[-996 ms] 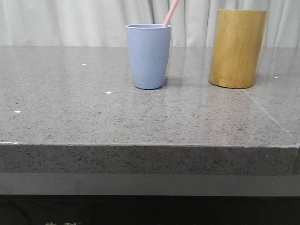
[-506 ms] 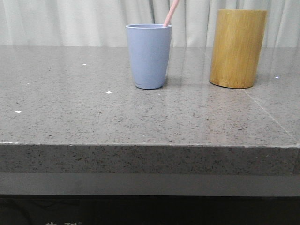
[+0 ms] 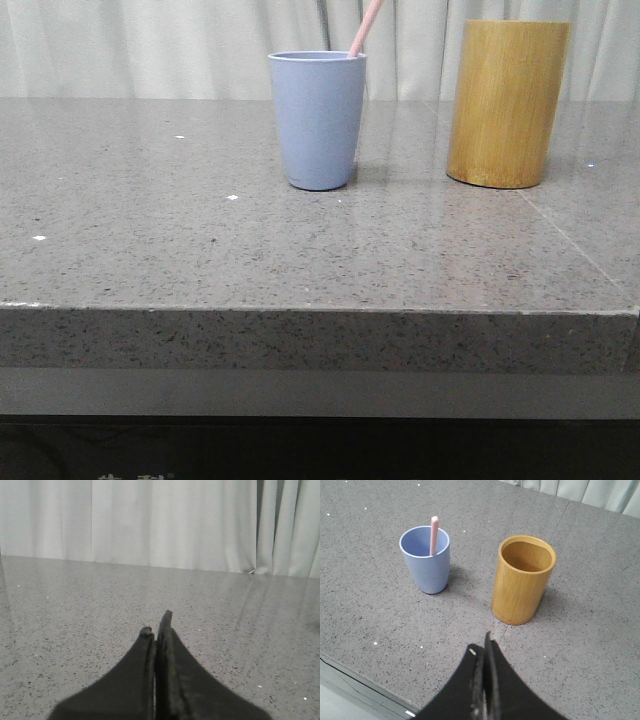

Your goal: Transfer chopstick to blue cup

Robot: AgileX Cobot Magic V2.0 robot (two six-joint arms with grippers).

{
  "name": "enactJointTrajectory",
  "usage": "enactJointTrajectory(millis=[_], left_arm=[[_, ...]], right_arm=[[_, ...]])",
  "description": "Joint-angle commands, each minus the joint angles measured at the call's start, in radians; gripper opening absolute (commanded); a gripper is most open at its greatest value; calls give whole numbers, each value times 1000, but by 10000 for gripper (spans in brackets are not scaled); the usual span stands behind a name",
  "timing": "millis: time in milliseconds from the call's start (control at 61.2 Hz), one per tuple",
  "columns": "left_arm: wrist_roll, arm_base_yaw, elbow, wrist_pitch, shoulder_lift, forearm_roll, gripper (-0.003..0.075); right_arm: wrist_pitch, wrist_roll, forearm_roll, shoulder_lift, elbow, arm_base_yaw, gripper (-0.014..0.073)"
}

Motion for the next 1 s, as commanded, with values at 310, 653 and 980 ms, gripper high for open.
enactJointTrajectory(millis=[310, 653, 980], left_arm=[[-7, 2, 13, -72, -25, -10, -19], [-7, 2, 13, -72, -25, -10, -19], [-7, 2, 13, -72, -23, -10, -19]], right_arm=[[-440, -5, -60, -226, 337, -155, -67], [-849, -5, -9, -675, 946, -283, -67], [-965, -5, -1, -765, 1102, -287, -67]])
